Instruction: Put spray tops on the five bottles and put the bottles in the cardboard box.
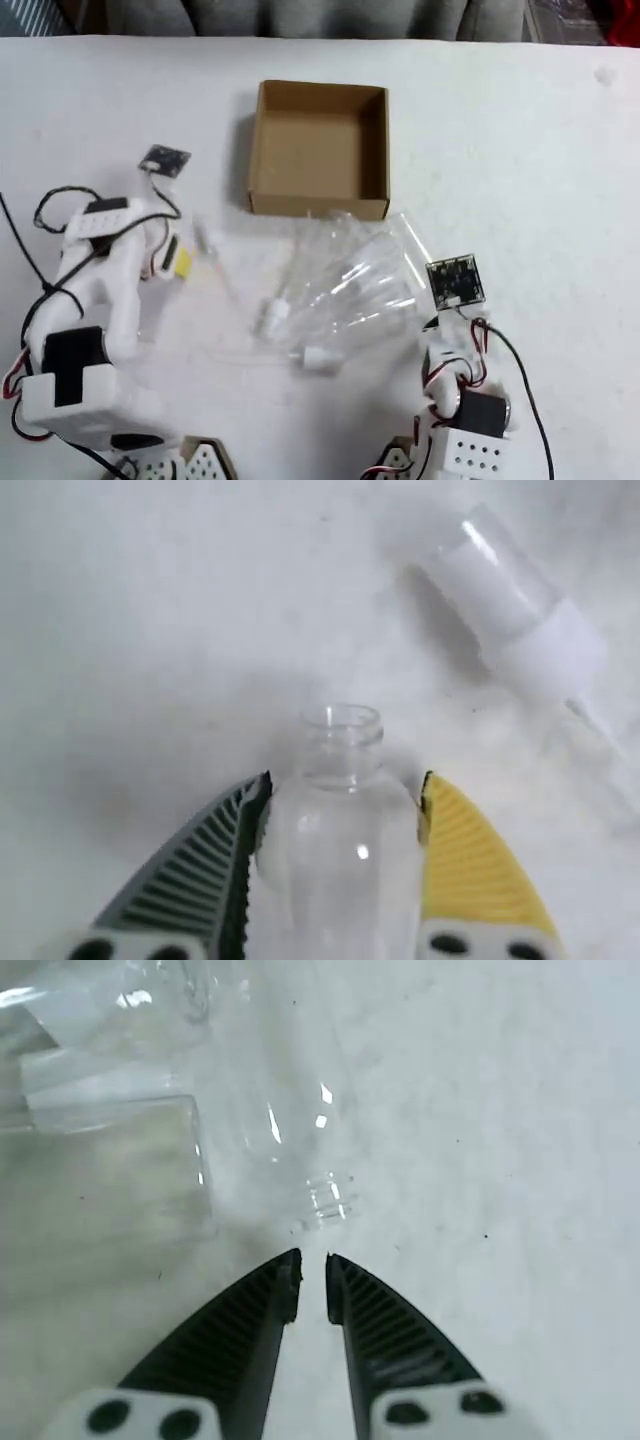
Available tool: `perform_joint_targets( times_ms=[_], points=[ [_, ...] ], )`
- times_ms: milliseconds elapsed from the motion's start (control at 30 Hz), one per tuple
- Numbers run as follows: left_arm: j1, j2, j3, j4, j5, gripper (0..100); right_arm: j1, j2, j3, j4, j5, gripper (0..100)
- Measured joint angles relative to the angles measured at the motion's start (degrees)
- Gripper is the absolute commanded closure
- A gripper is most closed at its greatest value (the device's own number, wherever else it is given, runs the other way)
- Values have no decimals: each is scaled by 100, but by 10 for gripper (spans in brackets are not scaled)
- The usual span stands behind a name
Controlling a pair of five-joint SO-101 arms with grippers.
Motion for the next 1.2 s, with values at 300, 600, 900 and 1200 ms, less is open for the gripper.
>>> perform_joint_targets(
  times_ms=[300,600,900,1200],
  points=[
    [-396,0,0,-413,1152,973,-44,0,-659,-229,1108,983],
    [-440,0,0,-422,1204,973,-1881,1160,-2523,-220,835,981],
    [-589,0,0,-598,1213,976,-3727,4967,-5292,-220,-316,980],
    [-589,0,0,-598,1213,976,-4835,8659,-7692,-220,-932,827]
  ],
)
